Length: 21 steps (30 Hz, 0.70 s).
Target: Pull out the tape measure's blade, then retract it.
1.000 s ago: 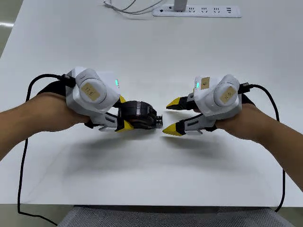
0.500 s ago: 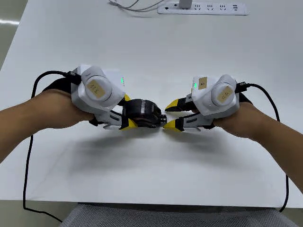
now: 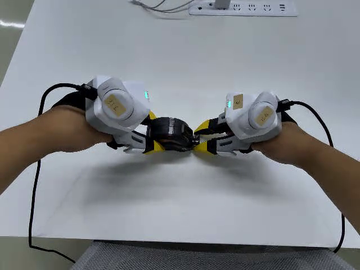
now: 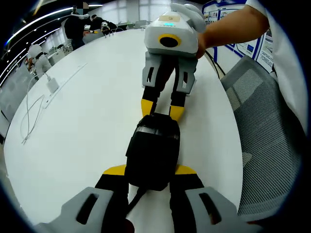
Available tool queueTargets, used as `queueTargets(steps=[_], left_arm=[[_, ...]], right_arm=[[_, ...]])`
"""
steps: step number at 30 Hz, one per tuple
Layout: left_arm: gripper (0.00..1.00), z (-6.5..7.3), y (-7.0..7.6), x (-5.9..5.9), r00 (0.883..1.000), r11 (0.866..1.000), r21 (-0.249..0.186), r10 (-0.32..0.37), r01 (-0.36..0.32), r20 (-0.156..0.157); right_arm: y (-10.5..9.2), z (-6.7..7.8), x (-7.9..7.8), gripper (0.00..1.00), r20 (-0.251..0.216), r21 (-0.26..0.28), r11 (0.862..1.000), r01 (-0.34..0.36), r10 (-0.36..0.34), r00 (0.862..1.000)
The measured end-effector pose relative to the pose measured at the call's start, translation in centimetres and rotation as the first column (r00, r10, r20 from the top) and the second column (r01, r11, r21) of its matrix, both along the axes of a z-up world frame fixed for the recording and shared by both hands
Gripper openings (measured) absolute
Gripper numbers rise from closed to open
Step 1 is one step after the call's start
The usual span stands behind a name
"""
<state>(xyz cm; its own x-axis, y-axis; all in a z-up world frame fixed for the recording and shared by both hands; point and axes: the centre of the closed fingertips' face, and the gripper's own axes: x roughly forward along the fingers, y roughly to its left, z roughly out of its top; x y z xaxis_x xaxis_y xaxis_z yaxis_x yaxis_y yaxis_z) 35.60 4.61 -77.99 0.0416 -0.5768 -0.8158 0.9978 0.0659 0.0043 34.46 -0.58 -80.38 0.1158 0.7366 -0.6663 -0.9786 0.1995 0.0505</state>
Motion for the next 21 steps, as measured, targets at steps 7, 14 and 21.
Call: queueTargets(steps=[7, 14, 21], left_arm=[[0.28, 0.02, -0.02, 0.03, 1.0, 1.0, 0.0, 0.001, -0.001, 0.0], [0.28, 0.05, -0.04, 0.0, 1.0, 1.0, -0.001, 0.001, -0.001, 0.001], [0.27, 0.07, -0.04, 0.02, 1.0, 1.0, 0.0, -0.001, 0.001, 0.002]], right_arm=[[0.16, 0.24, -0.43, 0.12, -0.009, -0.004, 1.0, -0.01, 0.009, 1.0], [0.18, 0.36, -0.43, 0.12, -0.003, 0.001, 1.0, -0.014, 0.014, 1.0], [0.15, 0.32, -0.31, 0.11, 0.004, 0.006, 1.0, -0.018, 0.018, 1.0]])
